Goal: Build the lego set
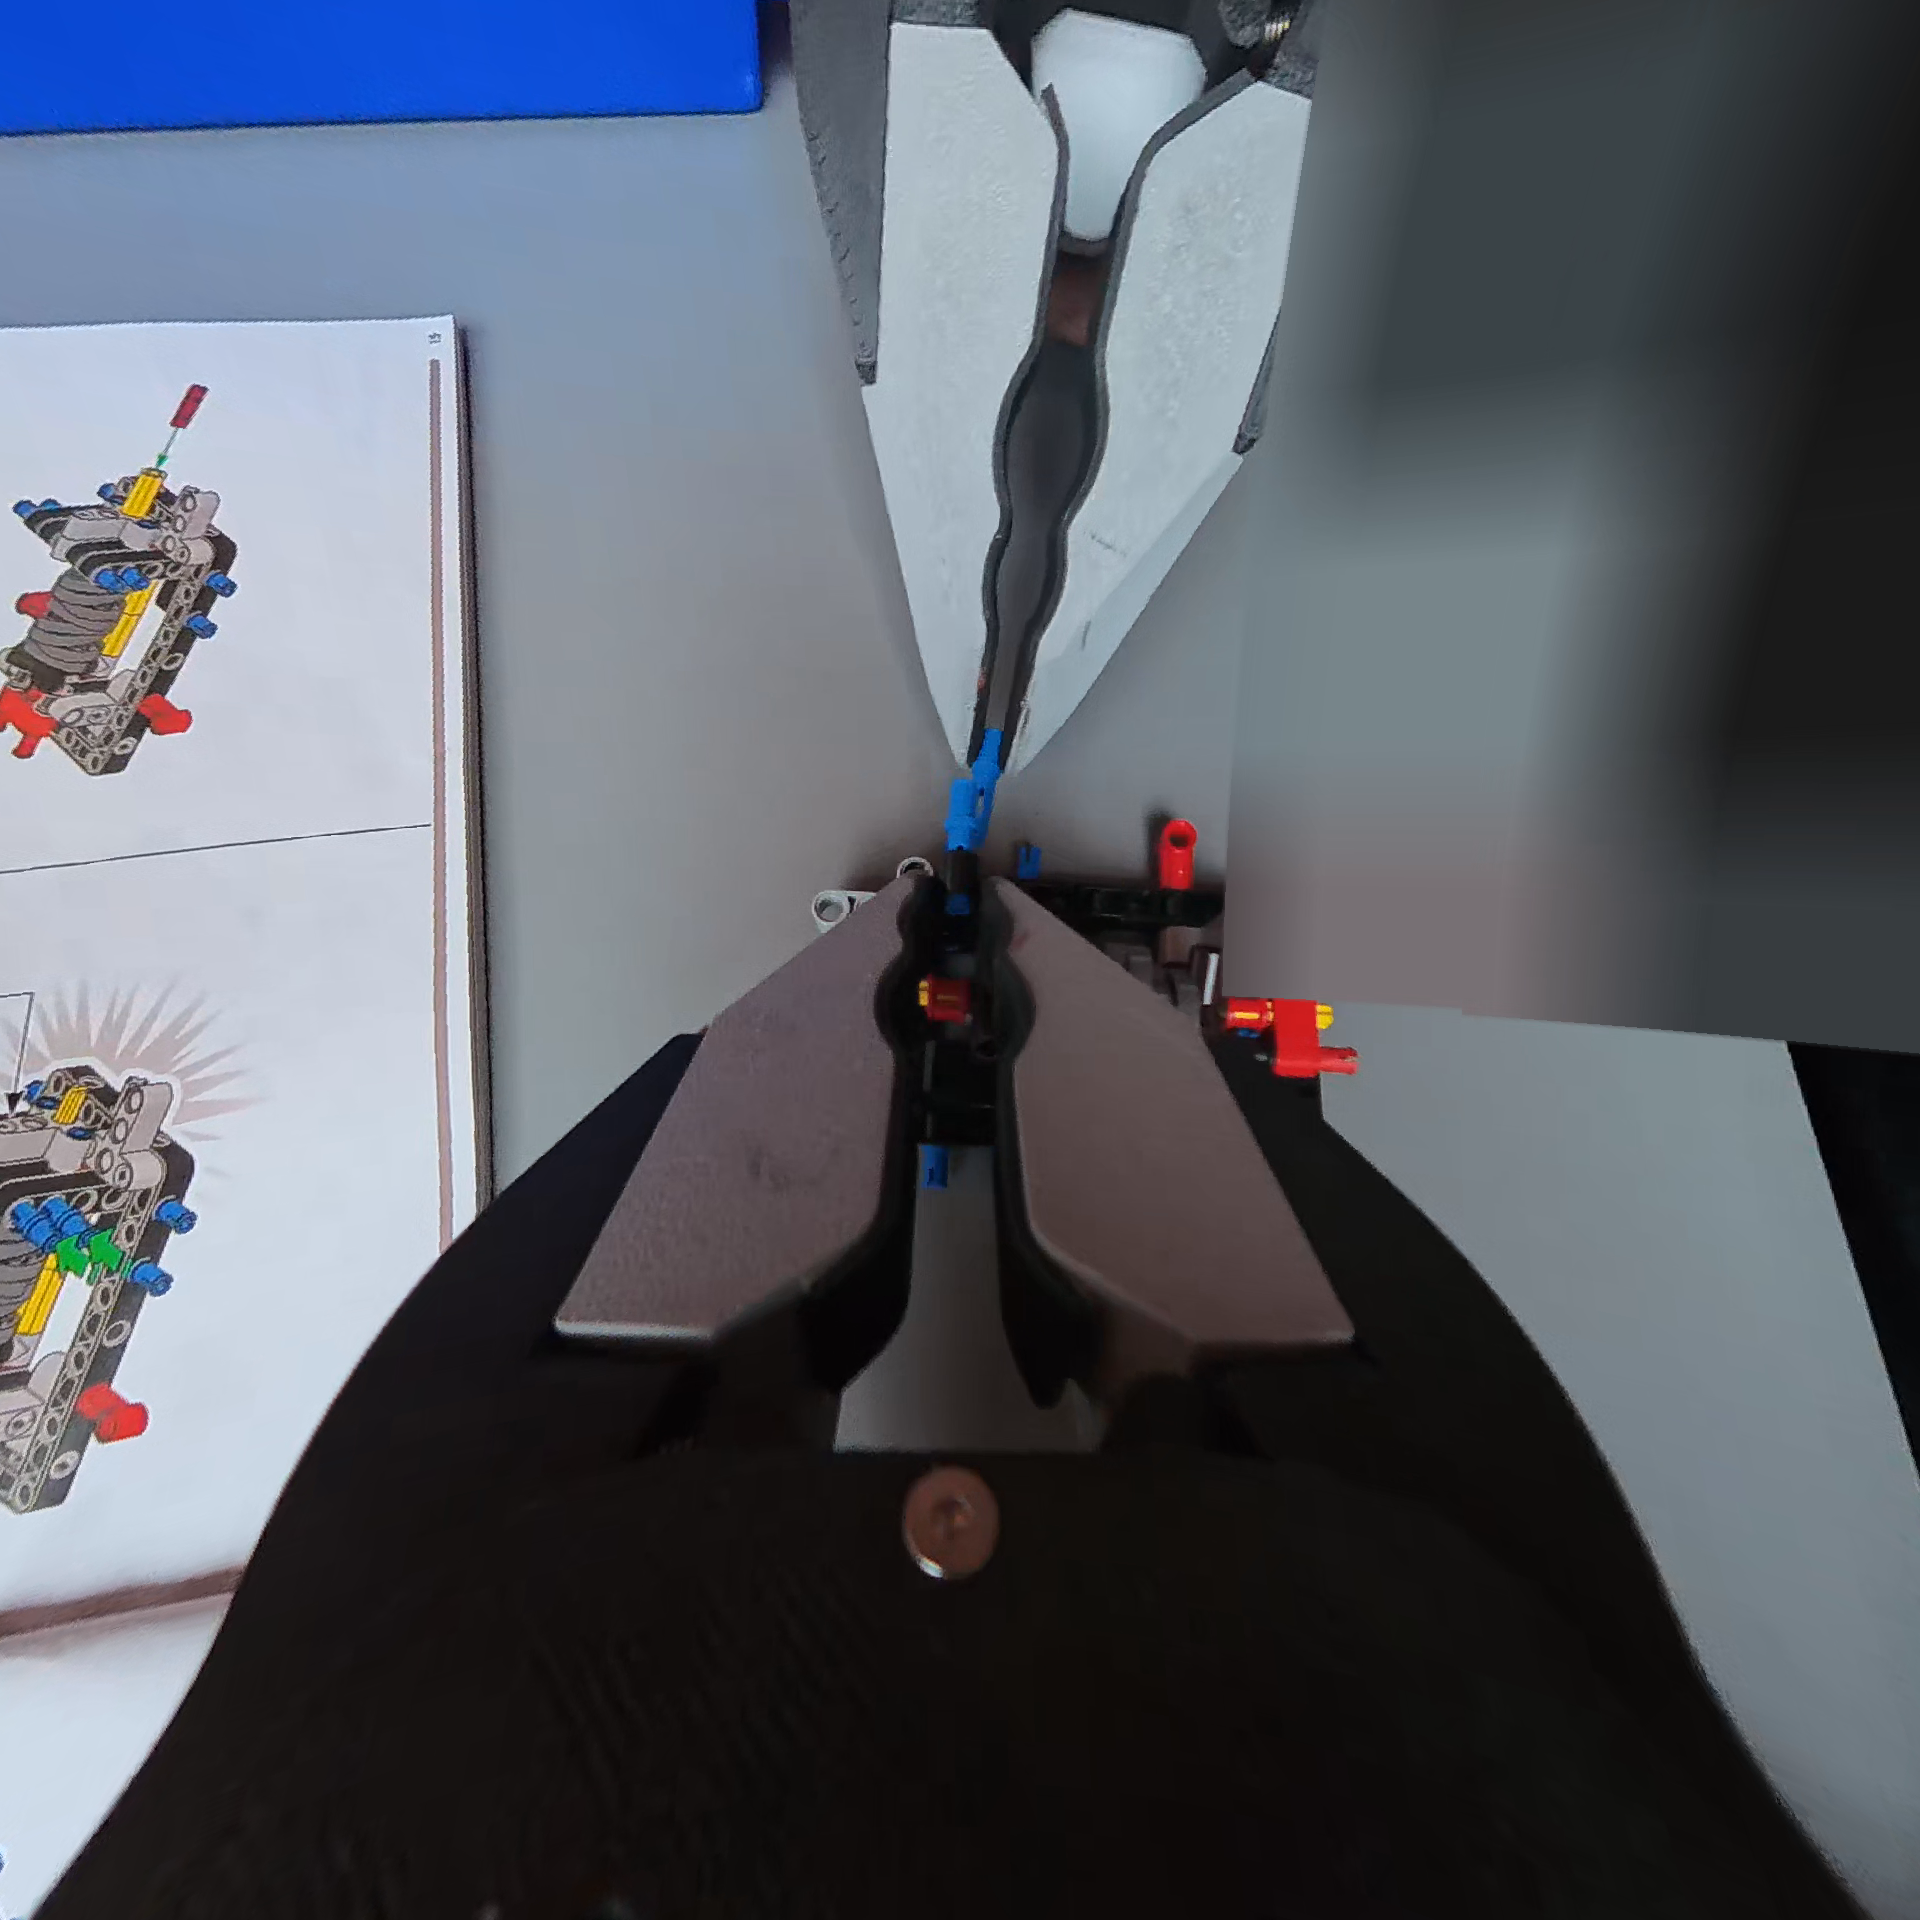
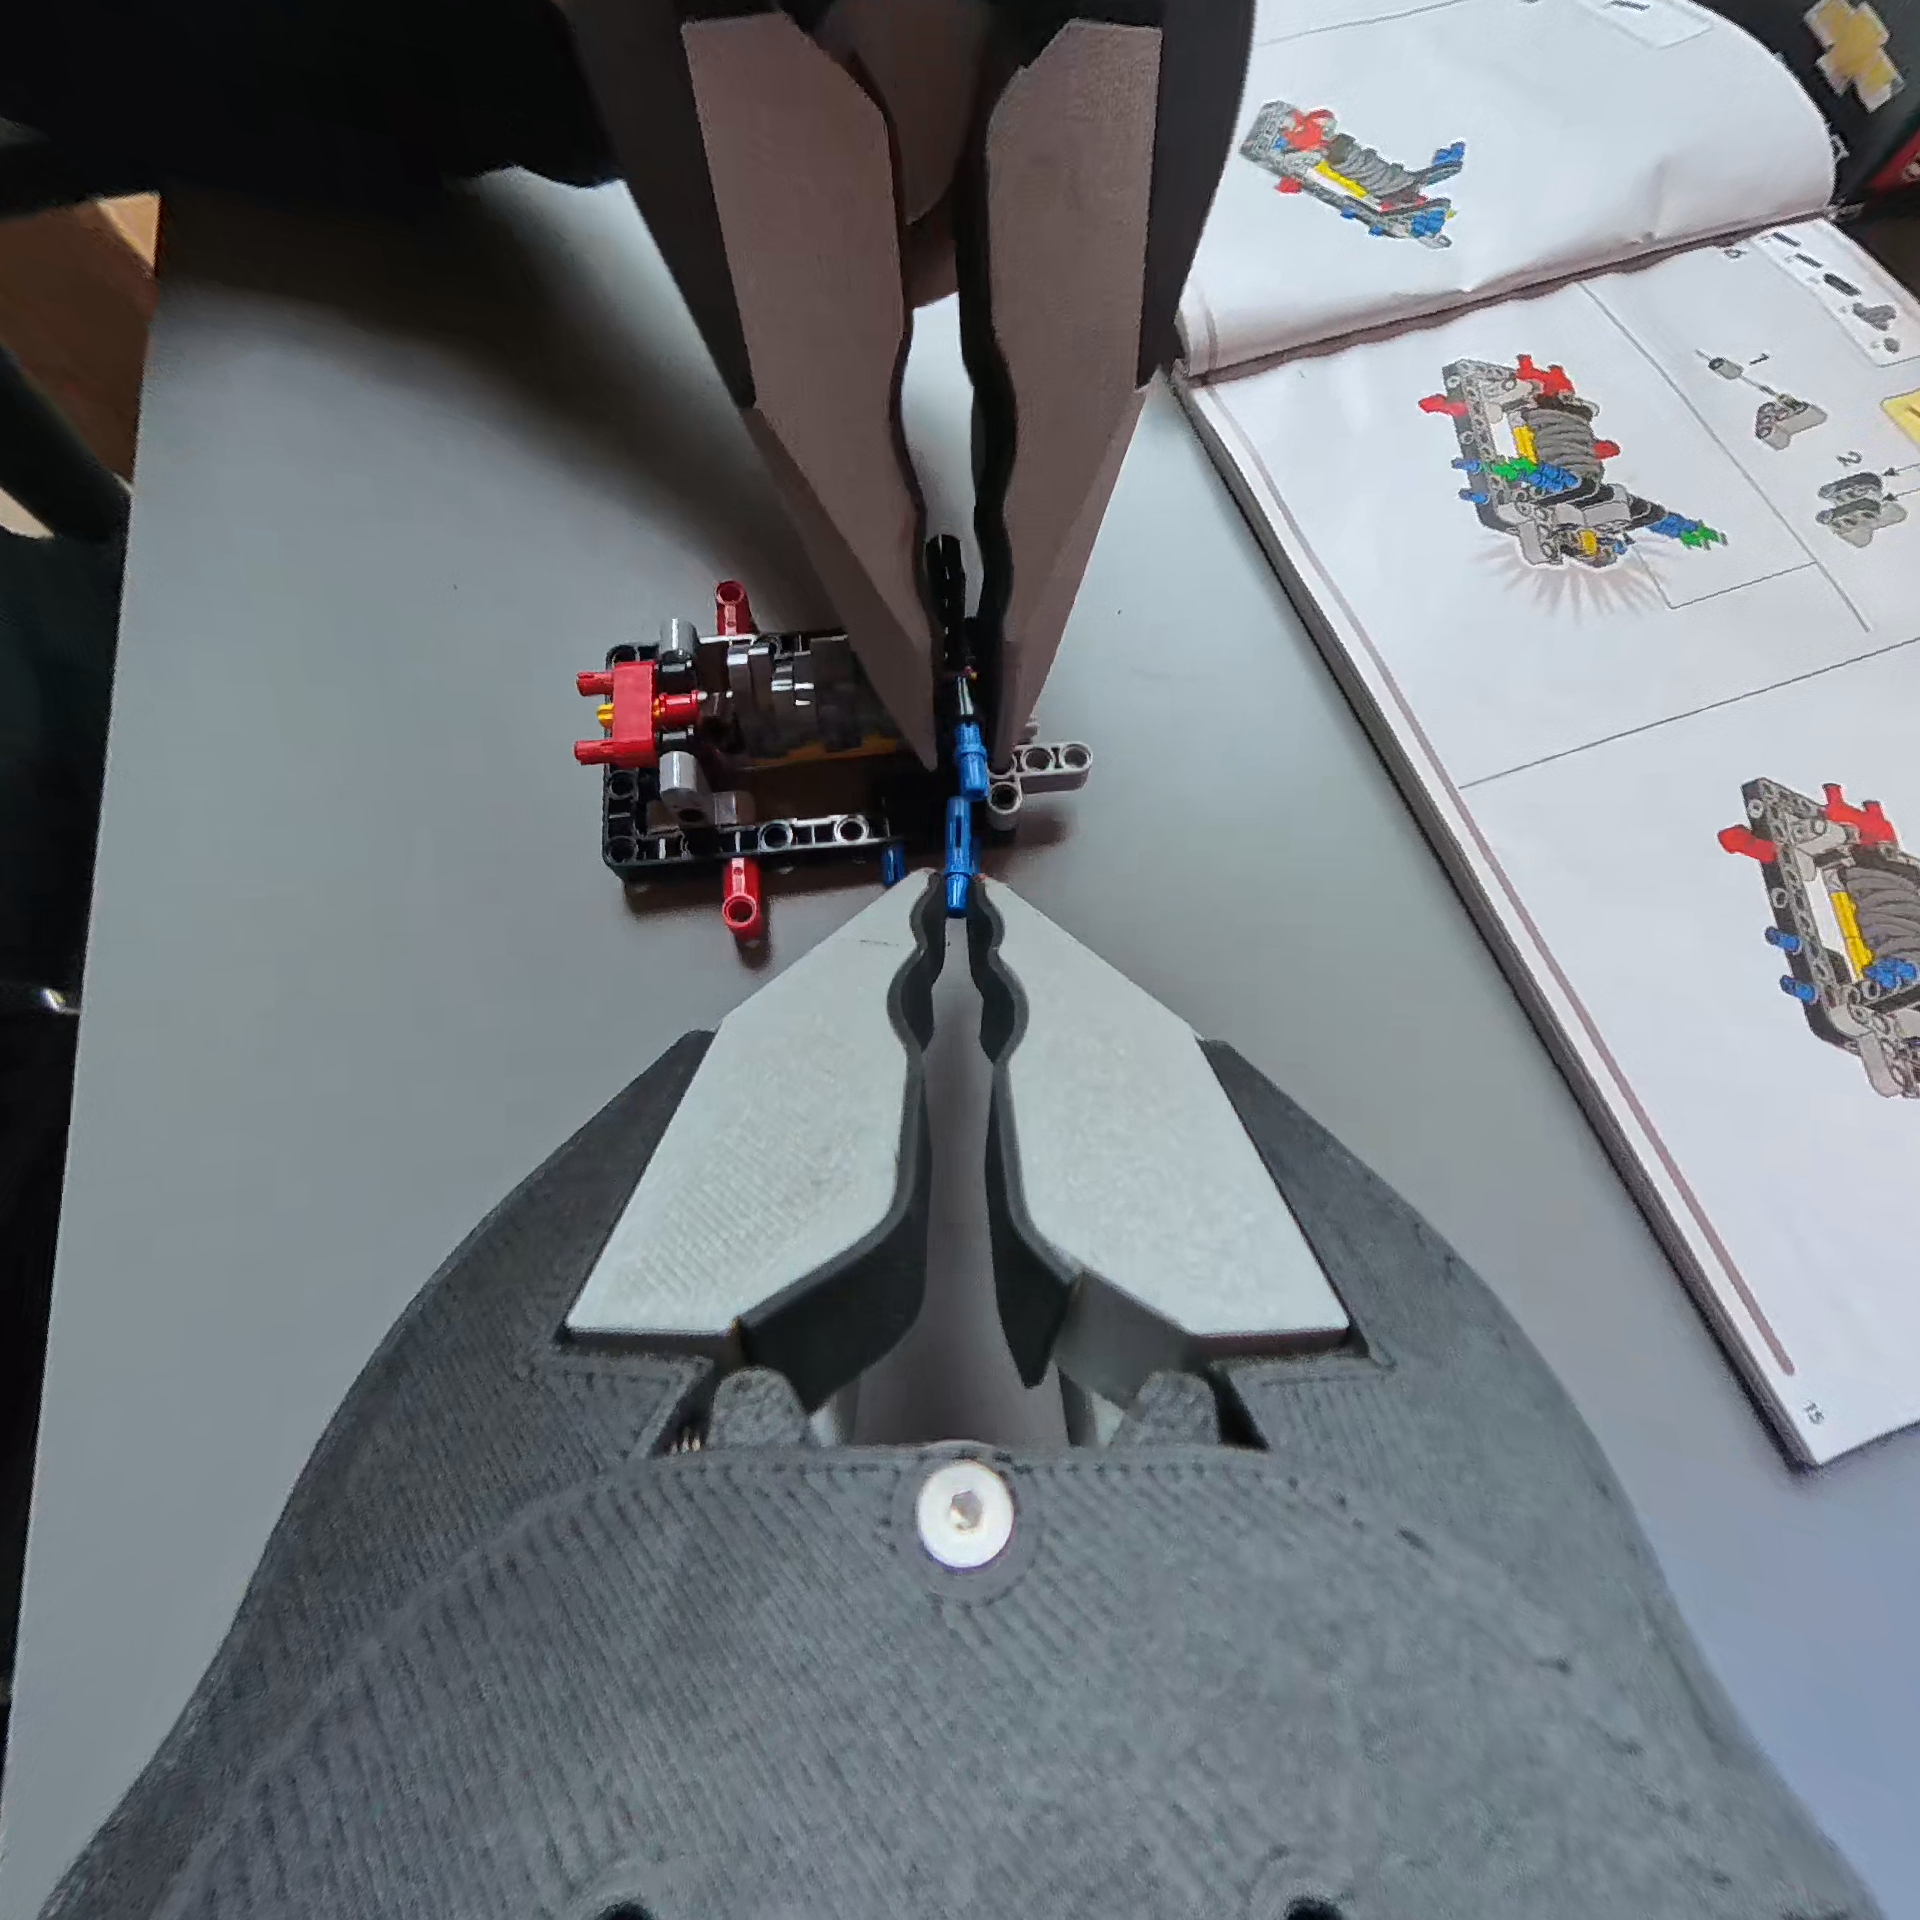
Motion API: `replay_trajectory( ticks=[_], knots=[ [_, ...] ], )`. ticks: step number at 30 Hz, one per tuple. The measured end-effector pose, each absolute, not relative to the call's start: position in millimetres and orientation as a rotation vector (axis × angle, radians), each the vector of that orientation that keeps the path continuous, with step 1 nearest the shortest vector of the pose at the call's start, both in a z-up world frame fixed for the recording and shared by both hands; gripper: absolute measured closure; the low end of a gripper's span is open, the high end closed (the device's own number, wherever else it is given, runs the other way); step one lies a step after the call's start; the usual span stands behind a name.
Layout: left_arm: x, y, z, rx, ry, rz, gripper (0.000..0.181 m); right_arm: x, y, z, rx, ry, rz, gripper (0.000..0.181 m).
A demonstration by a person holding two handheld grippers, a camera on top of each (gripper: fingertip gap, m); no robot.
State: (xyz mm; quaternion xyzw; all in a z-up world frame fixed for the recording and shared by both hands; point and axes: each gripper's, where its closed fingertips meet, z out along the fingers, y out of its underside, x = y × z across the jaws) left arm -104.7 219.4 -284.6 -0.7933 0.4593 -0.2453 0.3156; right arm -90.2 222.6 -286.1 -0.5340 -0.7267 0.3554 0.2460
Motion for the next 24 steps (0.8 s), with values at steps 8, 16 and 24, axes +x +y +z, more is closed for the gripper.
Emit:
replay_trajectory(
  ticks=[8,16,24],
  knots=[
    [-102.1,218.2,-284.6,-2.056,1.211,-0.674,0.175,-94.3,222.2,-282.6,-1.41,-1.999,0.924,0.181],
    [-100.1,217.6,-284.5,-2.044,1.204,-0.693,0.176,-95.6,221.1,-280.0,-1.326,-2.0,0.846,0.181],
    [-100.7,216.8,-284.5,-2.057,1.191,-0.705,0.175,-96.3,219.3,-279.5,-1.328,-2.004,0.846,0.181]
  ],
)
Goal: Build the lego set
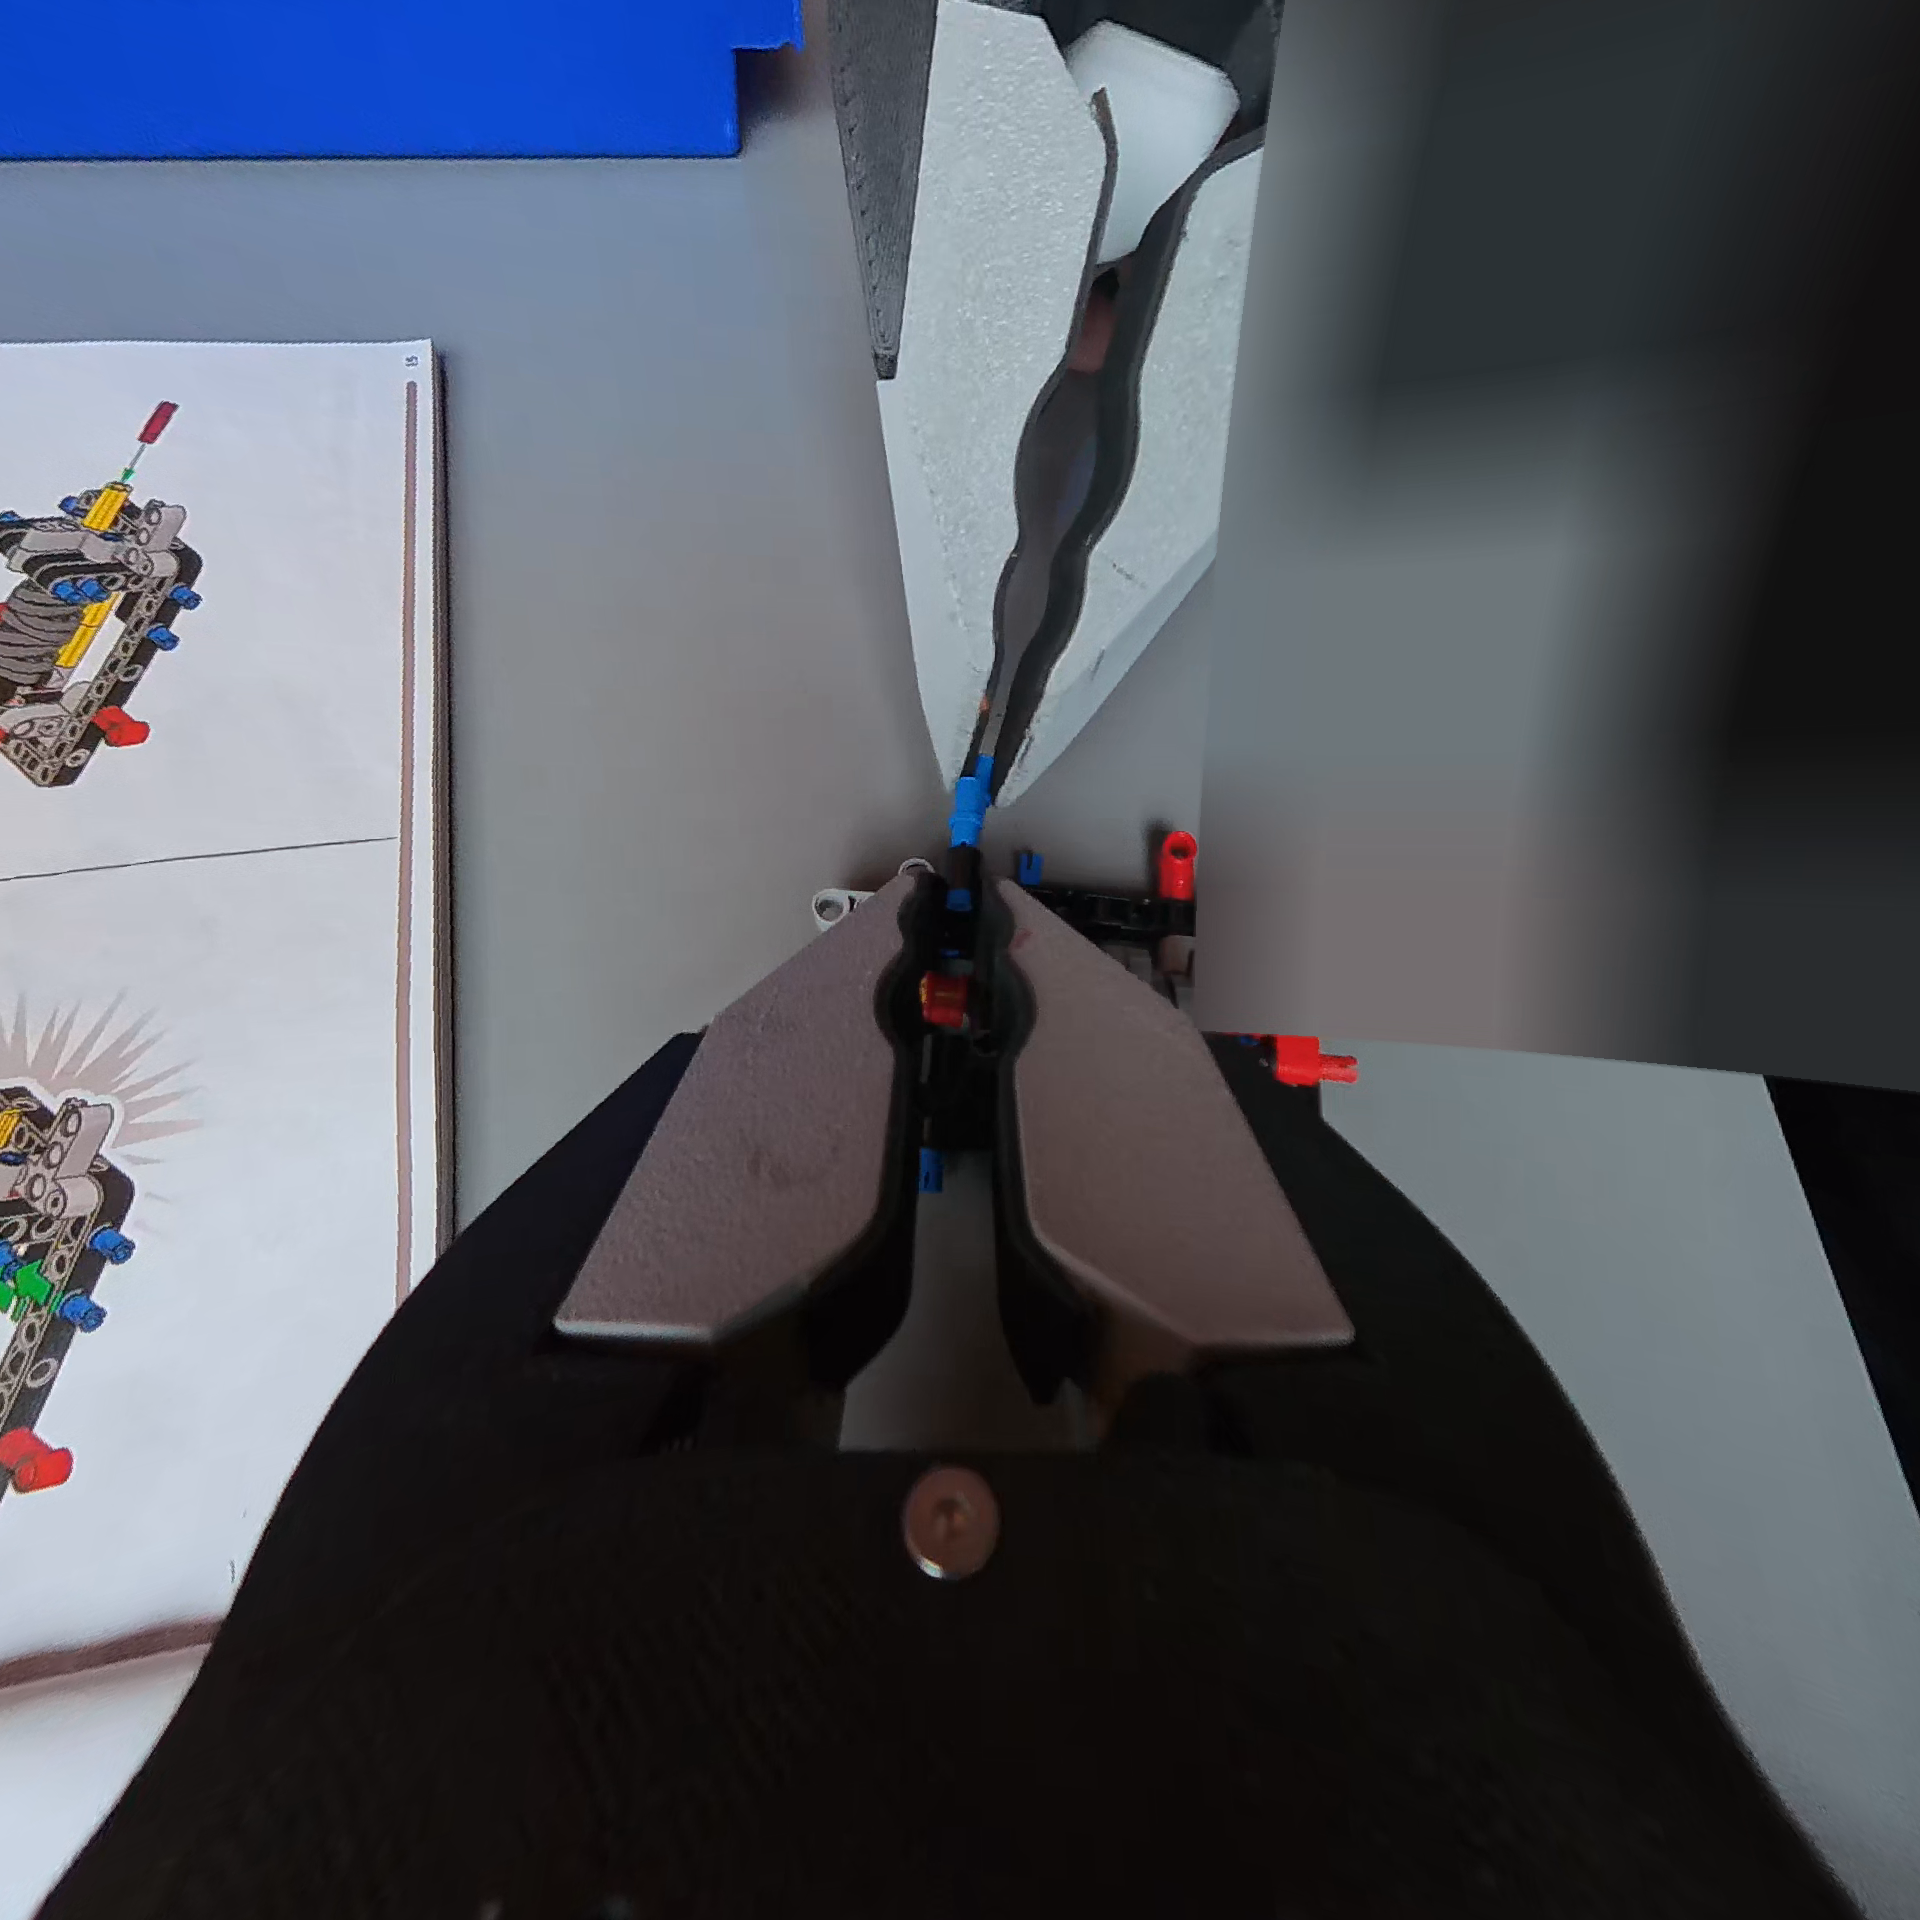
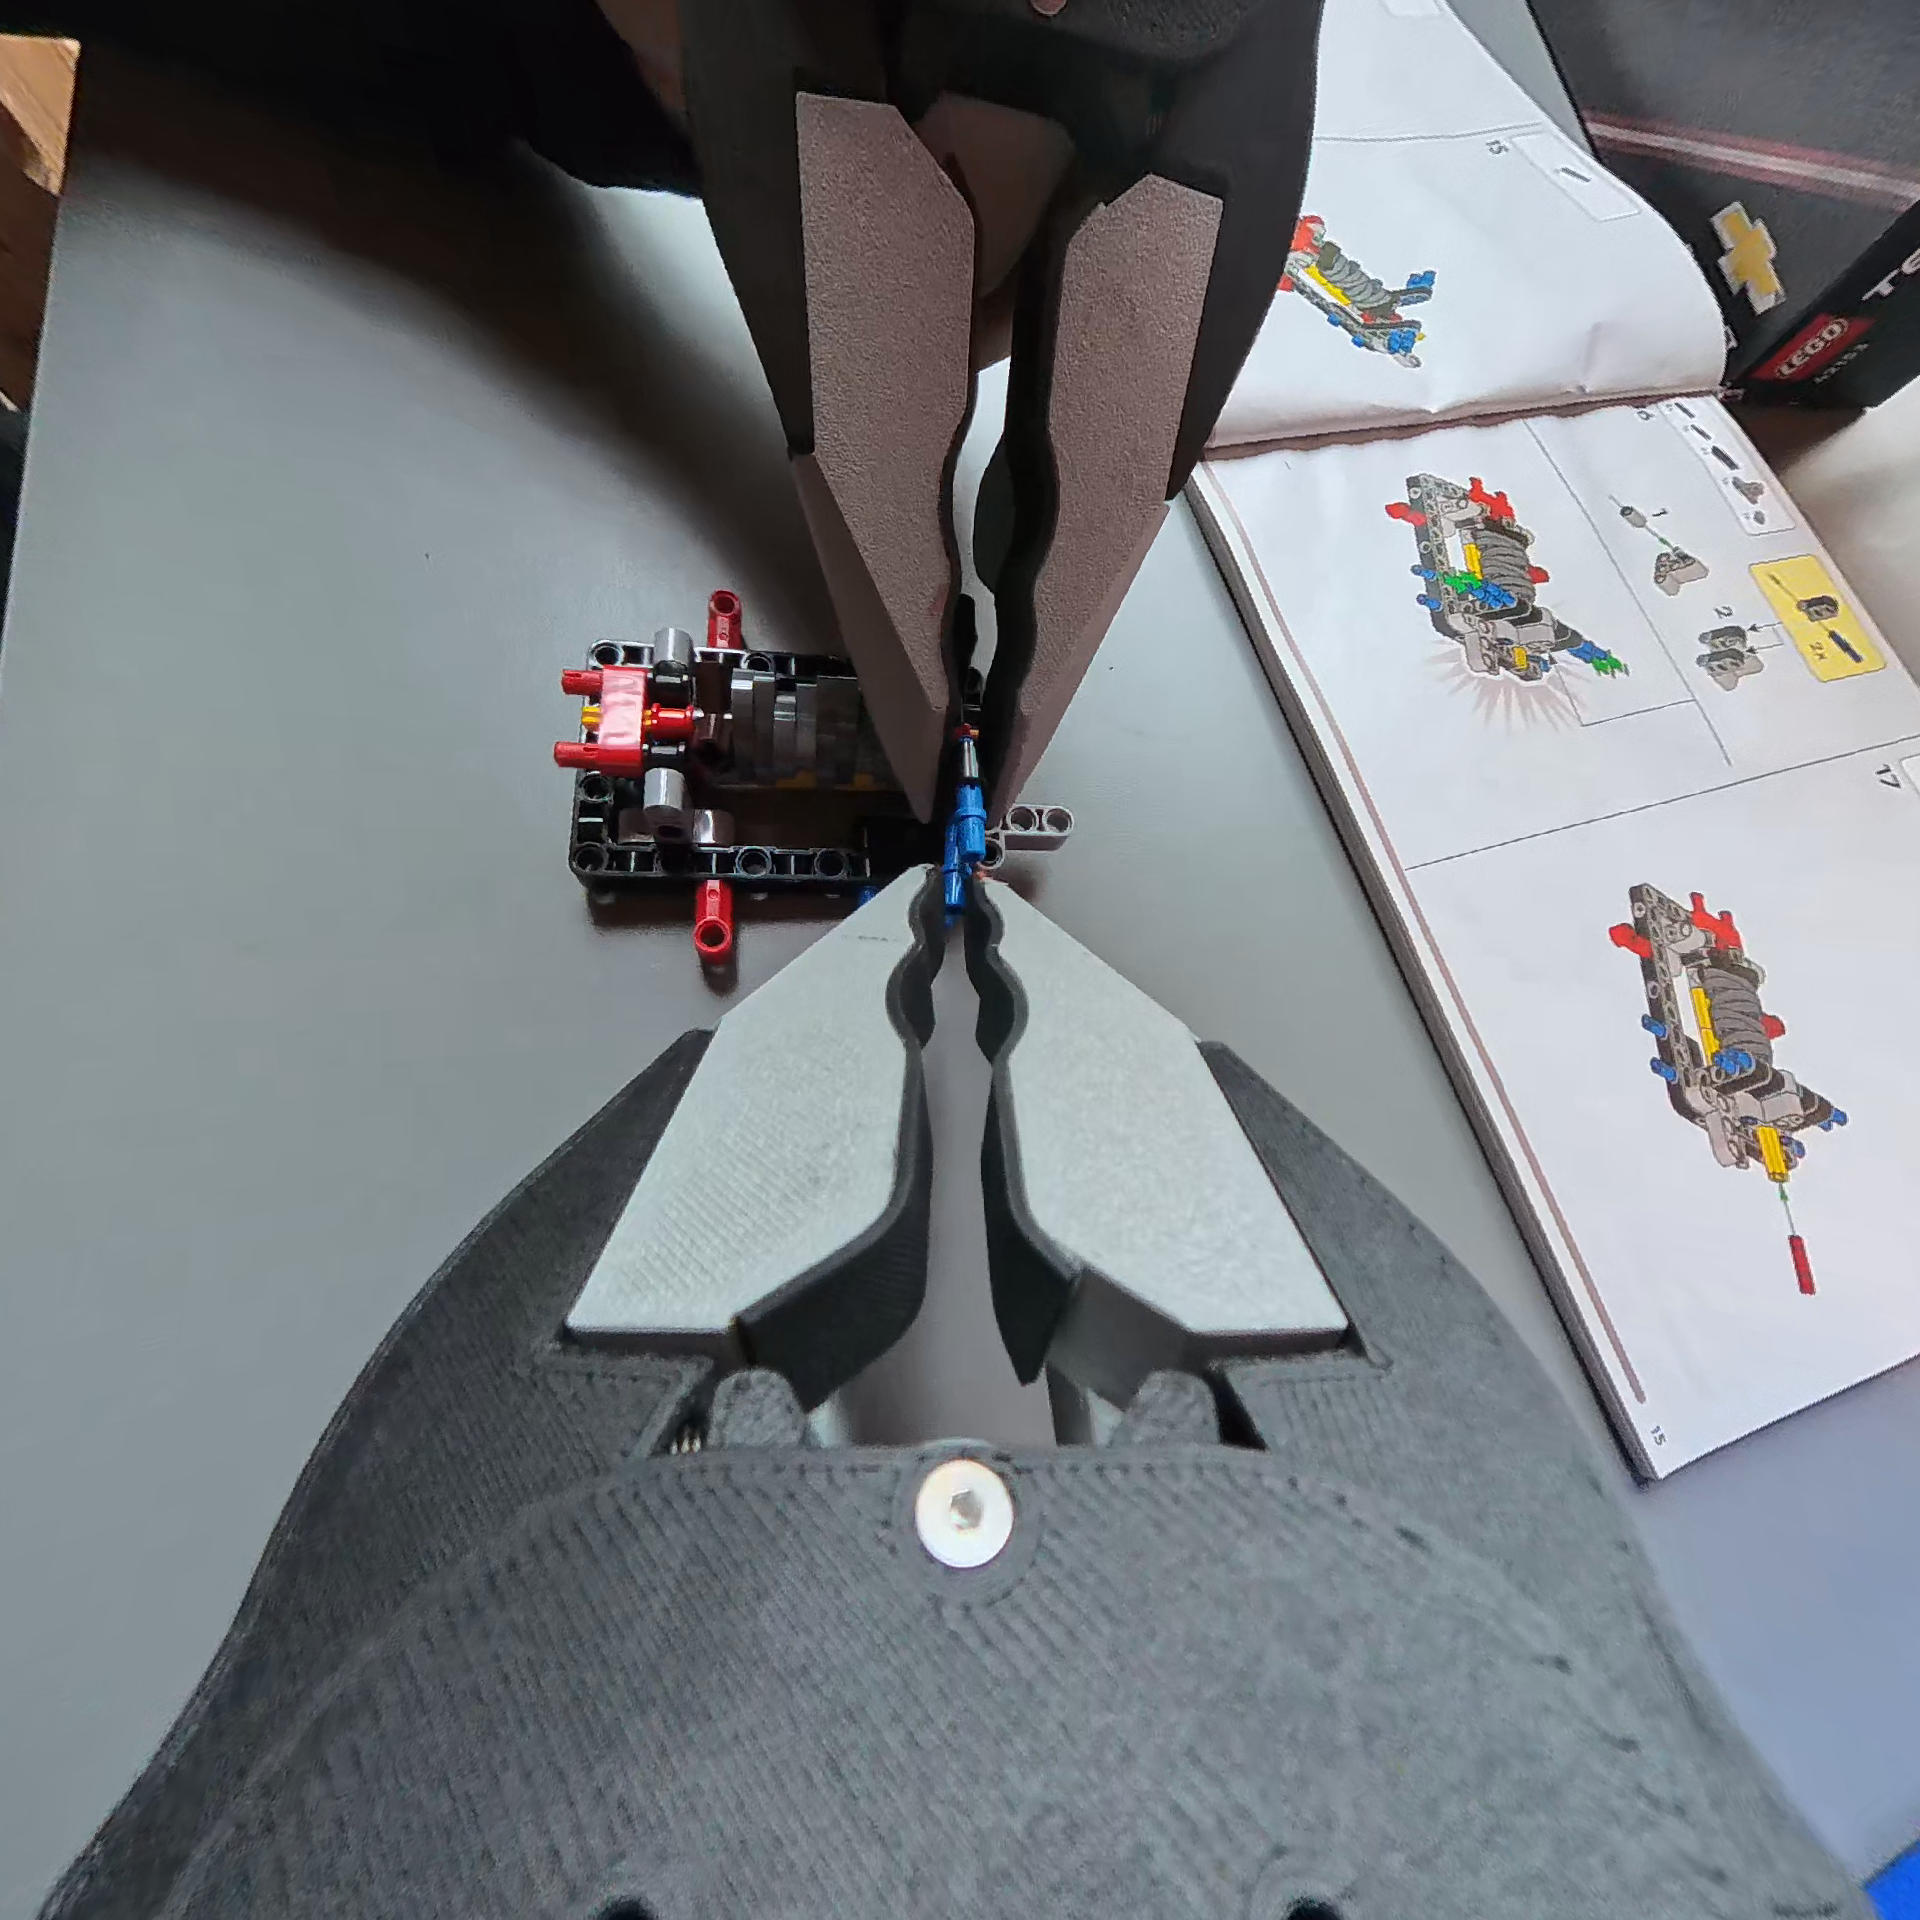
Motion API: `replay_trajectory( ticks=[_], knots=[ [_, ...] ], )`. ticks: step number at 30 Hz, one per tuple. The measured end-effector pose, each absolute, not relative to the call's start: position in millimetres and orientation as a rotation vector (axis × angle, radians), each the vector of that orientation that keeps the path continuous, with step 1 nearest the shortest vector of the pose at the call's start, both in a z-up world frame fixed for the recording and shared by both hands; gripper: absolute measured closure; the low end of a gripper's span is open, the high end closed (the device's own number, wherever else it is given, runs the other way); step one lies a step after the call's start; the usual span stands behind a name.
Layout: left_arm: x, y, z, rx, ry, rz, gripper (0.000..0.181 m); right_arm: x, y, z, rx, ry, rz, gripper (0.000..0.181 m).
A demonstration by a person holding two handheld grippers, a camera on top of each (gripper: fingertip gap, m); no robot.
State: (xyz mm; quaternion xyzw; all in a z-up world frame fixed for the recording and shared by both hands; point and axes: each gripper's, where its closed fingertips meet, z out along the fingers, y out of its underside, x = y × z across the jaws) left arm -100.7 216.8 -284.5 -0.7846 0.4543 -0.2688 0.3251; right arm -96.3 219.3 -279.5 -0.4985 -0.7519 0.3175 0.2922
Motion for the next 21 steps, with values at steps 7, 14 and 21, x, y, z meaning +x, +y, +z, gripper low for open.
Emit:
replay_trajectory(
  ticks=[7,14,21],
  knots=[
    [-100.8,218.5,-284.7,-2.05,1.194,-0.678,0.176,-97.1,220.8,-278.3,-1.337,-1.991,0.877,0.181],
    [-101.3,218.0,-284.7,-2.029,1.19,-0.702,0.175,-97.5,220.7,-280.3,-1.296,-1.993,0.917,0.181],
    [-101.6,214.8,-284.2,-2.026,1.195,-0.743,0.175,-99.7,216.5,-290.2,-1.228,-2.035,0.88,0.181]
  ],
)
